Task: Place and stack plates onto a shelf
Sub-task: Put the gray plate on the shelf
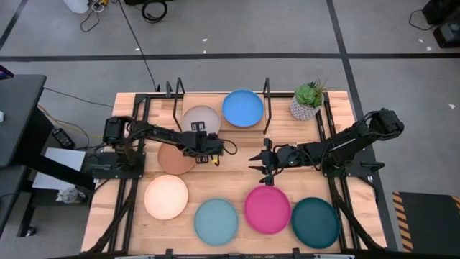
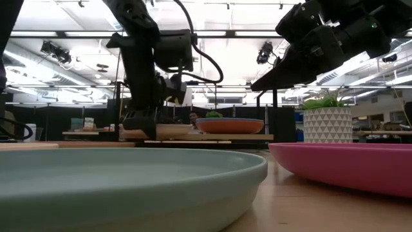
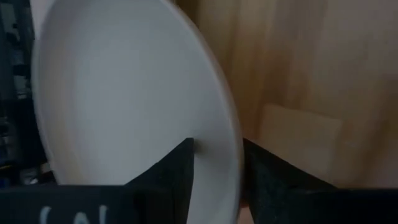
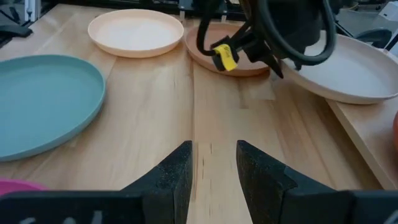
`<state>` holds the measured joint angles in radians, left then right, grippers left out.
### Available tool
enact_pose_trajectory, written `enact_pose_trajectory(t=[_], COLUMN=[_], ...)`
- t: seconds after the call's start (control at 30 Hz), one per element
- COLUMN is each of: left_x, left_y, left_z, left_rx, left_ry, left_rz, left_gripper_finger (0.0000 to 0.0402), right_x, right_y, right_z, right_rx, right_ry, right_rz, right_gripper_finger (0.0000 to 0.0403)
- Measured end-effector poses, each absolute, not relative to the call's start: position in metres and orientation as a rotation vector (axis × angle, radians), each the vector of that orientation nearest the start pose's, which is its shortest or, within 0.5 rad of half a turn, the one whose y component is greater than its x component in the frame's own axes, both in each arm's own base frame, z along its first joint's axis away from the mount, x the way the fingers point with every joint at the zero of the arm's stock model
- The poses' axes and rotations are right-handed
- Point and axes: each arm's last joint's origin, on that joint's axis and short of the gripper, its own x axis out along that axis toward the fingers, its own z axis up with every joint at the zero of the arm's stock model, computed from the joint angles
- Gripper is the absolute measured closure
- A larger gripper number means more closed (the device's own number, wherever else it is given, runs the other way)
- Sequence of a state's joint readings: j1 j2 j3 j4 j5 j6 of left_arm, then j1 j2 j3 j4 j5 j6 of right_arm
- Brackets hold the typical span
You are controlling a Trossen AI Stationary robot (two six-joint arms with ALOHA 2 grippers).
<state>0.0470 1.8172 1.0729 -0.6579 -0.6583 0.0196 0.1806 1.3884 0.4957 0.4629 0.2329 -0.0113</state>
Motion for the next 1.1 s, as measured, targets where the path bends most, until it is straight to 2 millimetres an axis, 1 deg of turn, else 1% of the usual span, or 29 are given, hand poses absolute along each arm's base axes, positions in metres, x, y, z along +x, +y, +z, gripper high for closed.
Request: enact_pose_trajectory(t=[0.27,0.43,0.6,0.87,1.1], left_x=[0.319,0.317,0.316,0.314,0.312], left_y=[0.053,0.066,0.071,0.074,0.089], left_z=[0.149,0.15,0.15,0.167,0.168], left_rx=[0.491,0.484,0.5,0.439,0.383], left_ry=[1.391,1.403,1.417,1.359,1.349], left_rz=[0.589,0.606,0.595,0.547,0.564], left_gripper_finger=[0.0274,0.0274,0.0274,0.0274,0.0274], right_x=[0.257,0.256,0.256,0.256,0.257], right_y=[0.04,0.04,0.04,0.04,0.04], right_z=[0.17,0.169,0.169,0.169,0.17], right_rx=[-0.097,-0.106,-0.108,-0.116,-0.112], right_ry=[0.426,0.428,0.428,0.43,0.426], right_rz=[-0.049,-0.047,-0.047,-0.045,-0.046], right_gripper_finger=[0.0273,0.0273,0.0273,0.0273,0.0273])
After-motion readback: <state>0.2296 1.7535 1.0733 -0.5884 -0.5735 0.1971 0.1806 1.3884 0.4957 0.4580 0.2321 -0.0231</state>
